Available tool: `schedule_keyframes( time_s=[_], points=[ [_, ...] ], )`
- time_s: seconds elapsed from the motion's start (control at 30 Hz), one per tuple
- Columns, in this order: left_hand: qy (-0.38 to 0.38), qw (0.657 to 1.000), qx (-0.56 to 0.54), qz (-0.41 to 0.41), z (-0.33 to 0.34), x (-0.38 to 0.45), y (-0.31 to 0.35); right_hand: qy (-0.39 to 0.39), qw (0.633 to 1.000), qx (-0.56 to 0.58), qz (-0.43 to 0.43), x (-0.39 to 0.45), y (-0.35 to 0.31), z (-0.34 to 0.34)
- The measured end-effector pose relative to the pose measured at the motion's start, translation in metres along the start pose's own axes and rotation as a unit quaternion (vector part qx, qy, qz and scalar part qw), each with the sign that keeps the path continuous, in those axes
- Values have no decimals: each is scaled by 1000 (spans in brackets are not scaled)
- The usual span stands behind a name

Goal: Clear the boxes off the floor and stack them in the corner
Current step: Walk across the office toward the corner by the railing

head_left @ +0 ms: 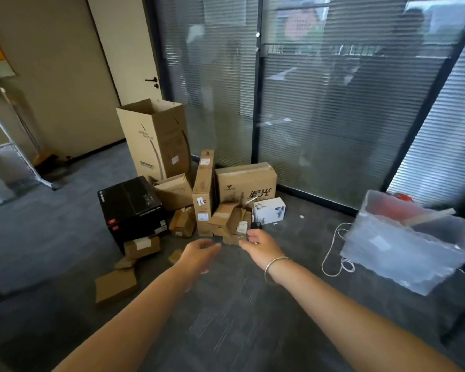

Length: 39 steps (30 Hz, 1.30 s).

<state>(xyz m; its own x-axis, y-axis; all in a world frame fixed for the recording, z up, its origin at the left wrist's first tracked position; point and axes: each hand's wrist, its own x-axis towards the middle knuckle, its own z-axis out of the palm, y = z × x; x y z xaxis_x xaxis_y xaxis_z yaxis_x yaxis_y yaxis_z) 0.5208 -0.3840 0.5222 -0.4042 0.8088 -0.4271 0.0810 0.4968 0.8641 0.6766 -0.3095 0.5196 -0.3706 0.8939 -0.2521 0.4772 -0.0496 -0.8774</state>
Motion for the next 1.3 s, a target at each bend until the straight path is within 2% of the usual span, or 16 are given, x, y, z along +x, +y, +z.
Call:
schedule_keyframes(
  time_s=[0.03,0.13,0.33,0.53,0.8,0.93,1.13,1.3],
  points=[
    [8,1000,-9,-7,4,35,14,-15,1000,-13,1,42,-6,-6],
    [19,999,-21,-16,3,73,42,-26,999,-23,-3,91,-25,-11],
    [47,998,-42,-29,-15,216,84,-78,996,-36,-3,244,-52,7],
    [29,996,-62,-56,-49,397,130,-79,996,-8,36,413,-84,26],
    [-6,997,-39,-69,-83,575,196,-51,995,6,88,577,-119,20],
    [-8,996,-33,-82,-67,648,219,-25,994,-17,104,650,-108,-1],
    [-26,994,-39,-100,-29,745,239,-36,991,-51,118,761,-77,-44],
    [22,987,-64,-146,29,861,260,-67,989,-57,119,887,-44,-102]
  ],
)
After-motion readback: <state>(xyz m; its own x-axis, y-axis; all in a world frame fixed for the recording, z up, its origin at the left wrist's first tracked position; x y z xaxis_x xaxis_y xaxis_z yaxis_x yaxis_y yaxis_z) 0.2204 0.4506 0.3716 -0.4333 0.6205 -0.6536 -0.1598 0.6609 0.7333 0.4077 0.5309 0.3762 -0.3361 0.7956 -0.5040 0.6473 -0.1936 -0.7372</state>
